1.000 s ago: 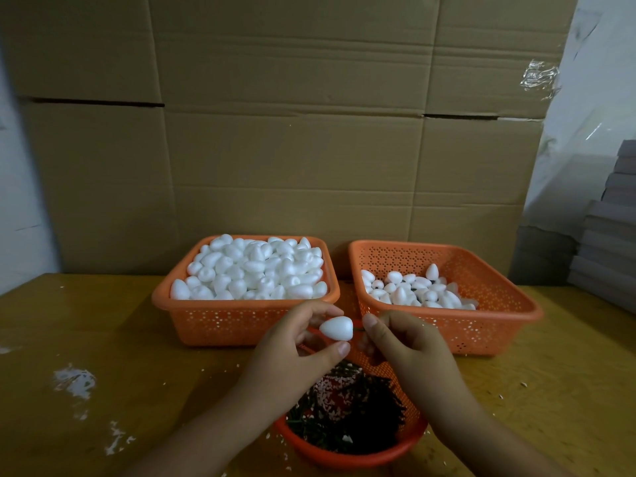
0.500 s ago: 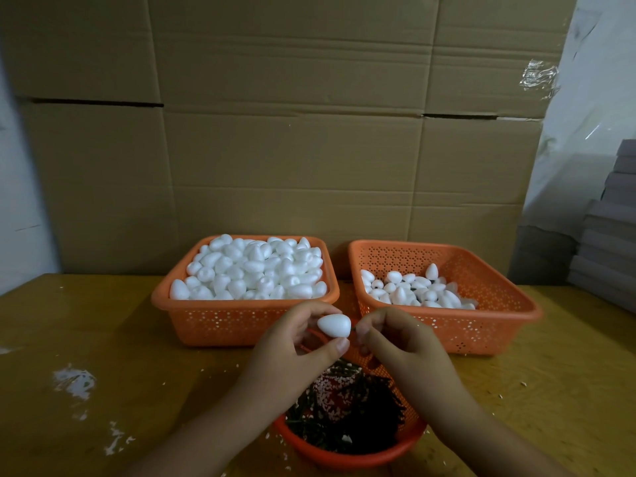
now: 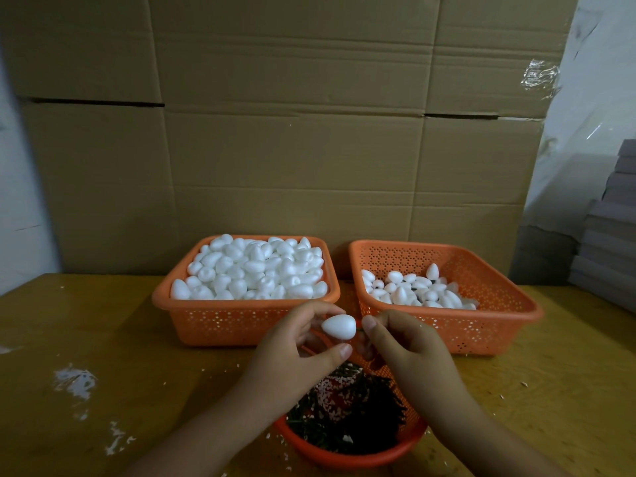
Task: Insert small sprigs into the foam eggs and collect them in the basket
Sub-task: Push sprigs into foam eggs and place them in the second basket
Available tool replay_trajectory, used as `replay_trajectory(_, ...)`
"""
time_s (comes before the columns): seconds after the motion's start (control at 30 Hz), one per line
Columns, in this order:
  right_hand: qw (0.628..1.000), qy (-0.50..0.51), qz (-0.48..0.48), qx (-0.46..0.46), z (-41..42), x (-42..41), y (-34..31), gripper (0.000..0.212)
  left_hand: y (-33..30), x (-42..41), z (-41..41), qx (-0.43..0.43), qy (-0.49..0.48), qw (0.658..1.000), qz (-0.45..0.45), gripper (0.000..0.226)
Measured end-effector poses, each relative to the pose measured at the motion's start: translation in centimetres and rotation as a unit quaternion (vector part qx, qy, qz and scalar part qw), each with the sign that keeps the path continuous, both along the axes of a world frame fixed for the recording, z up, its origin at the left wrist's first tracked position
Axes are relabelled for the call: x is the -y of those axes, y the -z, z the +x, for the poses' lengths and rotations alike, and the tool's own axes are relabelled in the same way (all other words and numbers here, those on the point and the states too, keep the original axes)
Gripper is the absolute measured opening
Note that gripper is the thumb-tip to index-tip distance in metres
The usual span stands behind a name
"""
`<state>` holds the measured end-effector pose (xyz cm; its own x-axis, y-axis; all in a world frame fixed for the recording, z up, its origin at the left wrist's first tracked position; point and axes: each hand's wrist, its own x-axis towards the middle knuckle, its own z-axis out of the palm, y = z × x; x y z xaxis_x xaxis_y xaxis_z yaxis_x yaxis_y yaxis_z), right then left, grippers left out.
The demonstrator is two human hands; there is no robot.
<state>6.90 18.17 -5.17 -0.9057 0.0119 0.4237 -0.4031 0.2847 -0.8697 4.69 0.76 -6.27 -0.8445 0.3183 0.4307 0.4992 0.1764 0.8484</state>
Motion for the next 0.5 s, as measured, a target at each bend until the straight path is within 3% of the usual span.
replay_trajectory(0.27, 1.000, -0.013, 0.018, -0.001, 0.21, 0.00, -0.10, 0.040, 0.11, 0.00, -0.15, -0.017, 0.007, 1.000, 0.006, 0.027)
replay_trajectory(0.43, 0.999, -0.037, -0.040, 0.004, 0.05, 0.00, 0.04, 0.012, 0.14, -0.03, -0.17, -0.016, 0.002, 1.000, 0.016, 0.021)
replay_trajectory(0.5, 0.998, -0.041, -0.043, 0.000, 0.02, -0.02, 0.09, 0.011, 0.13, -0.06, -0.14, -0.015, 0.001, 1.000, 0.019, 0.021)
